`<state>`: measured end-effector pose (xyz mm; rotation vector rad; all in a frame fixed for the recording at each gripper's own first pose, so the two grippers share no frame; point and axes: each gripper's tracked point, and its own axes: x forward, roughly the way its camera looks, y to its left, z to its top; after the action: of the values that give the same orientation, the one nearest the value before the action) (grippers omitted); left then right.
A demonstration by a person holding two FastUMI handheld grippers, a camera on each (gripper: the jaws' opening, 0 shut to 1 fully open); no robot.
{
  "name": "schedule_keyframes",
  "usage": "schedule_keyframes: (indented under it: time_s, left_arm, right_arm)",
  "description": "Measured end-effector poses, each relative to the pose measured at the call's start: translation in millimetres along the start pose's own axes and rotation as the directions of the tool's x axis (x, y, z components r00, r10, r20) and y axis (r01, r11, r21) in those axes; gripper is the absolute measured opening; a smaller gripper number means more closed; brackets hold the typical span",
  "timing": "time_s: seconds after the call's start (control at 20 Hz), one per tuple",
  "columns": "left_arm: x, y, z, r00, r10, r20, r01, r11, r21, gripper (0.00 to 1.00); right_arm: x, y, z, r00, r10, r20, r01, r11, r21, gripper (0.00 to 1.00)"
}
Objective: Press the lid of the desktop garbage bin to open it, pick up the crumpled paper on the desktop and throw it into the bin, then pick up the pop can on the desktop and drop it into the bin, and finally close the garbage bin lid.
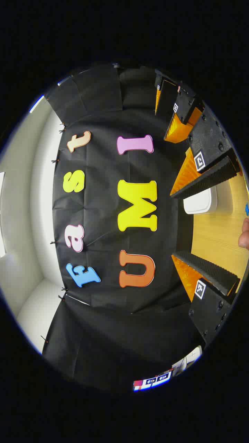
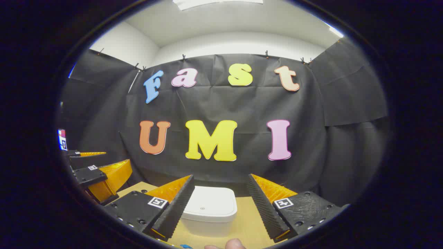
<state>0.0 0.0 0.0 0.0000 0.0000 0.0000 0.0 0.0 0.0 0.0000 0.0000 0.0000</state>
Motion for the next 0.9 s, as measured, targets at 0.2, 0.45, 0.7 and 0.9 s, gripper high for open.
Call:
schedule_keyframes:
  time_s: [0.2, 0.45, 0.7, 0.9]
  left_arm:
    - [7.8, -1.5, -1.1, 1.000, -0.004, -0.001, 0.004, 1.000, 0.002, 0.97]
    - [14.8, 0.7, -6.2, 1.000, -0.002, -0.008, 0.002, 1.000, 0.003, 0.97]
    - [16.9, 5.5, -11.2, 1.000, 0.005, -0.013, -0.005, 1.000, 0.003, 0.97]
    - [17.8, 6.6, -10.6, 1.000, 0.005, -0.014, -0.005, 1.000, 0.008, 0.97]
  right_arm:
    - [4.7, -8.1, -0.6, 1.000, -0.027, -0.002, 0.027, 1.000, 0.014, 0.97]
    - [11.0, -8.3, -3.0, 0.999, -0.034, -0.003, 0.034, 0.999, 0.014, 0.98]
    - [15.8, -7.0, -9.1, 0.999, -0.033, -0.021, 0.033, 0.999, 0.021, 0.95]
    - [19.0, -1.9, -13.9, 0.999, -0.026, -0.037, 0.027, 0.999, 0.018, 0.93]
